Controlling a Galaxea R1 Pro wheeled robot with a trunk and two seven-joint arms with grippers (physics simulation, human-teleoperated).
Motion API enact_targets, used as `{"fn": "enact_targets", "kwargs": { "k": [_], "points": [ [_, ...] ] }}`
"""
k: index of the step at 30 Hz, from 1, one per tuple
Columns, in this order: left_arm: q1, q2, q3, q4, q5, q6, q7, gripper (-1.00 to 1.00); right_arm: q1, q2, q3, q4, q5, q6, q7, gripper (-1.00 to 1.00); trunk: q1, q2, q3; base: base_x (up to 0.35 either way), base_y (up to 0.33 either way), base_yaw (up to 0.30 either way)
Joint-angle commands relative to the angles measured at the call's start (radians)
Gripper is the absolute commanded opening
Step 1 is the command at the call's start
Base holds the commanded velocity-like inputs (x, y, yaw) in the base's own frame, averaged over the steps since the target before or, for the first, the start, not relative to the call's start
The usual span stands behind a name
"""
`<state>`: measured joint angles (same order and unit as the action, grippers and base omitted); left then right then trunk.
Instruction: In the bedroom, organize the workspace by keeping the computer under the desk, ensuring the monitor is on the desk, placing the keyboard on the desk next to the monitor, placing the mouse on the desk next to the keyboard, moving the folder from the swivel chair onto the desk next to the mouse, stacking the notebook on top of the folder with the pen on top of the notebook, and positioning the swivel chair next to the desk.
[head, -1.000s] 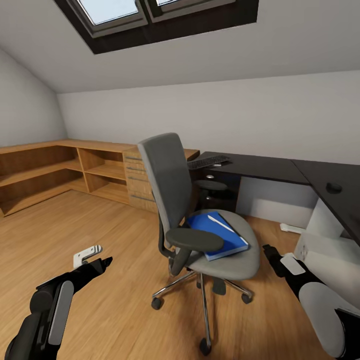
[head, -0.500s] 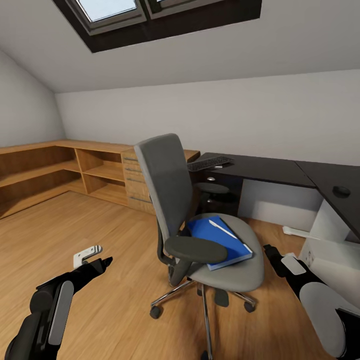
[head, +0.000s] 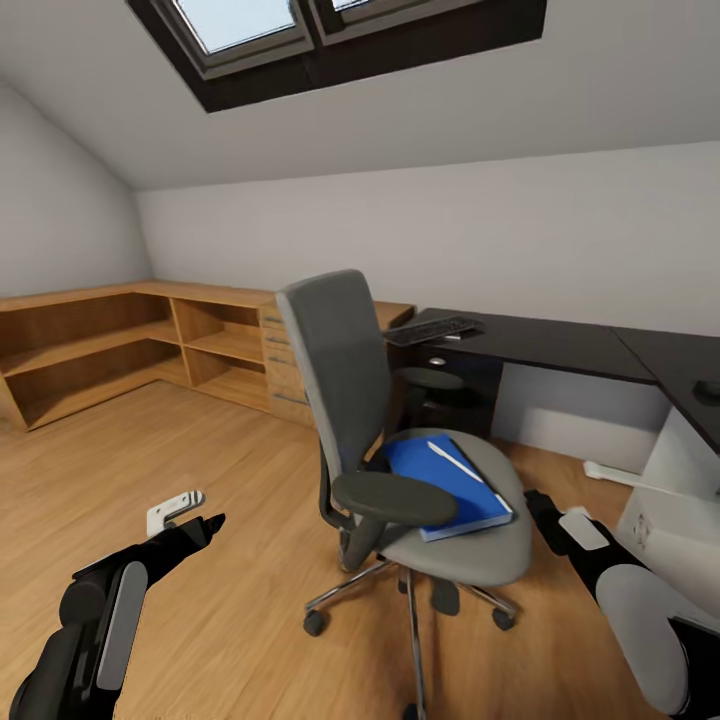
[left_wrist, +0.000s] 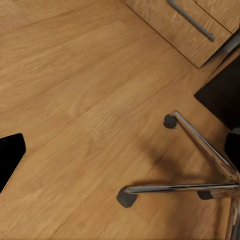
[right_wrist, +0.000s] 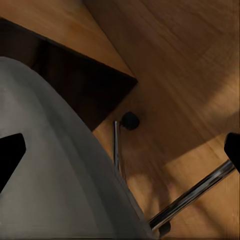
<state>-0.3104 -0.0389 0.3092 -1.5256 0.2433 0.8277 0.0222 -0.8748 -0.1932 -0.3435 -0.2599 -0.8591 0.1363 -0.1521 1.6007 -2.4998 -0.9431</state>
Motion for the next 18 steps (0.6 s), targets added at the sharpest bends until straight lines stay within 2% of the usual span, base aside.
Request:
{"fn": "enact_targets", "kwargs": {
  "k": [1, 18],
  "points": [
    [-0.001, -0.001, 0.002, -0.001, 0.007, 0.005, 0.002, 1.0, 0.0, 0.0, 0.0, -0.002, -0.008, 0.005, -0.006, 1.0, 0.0, 0.0, 0.0, 0.0, 0.0, 0.215],
    [-0.001, -0.01, 0.0, -0.001, 0.006, -0.001, 0.005, 1.0, 0.0, 0.003, 0.0, 0.001, -0.008, 0.003, -0.006, 1.0, 0.0, 0.0, 0.017, 0.0, 0.0, 0.222]
  ]
}}
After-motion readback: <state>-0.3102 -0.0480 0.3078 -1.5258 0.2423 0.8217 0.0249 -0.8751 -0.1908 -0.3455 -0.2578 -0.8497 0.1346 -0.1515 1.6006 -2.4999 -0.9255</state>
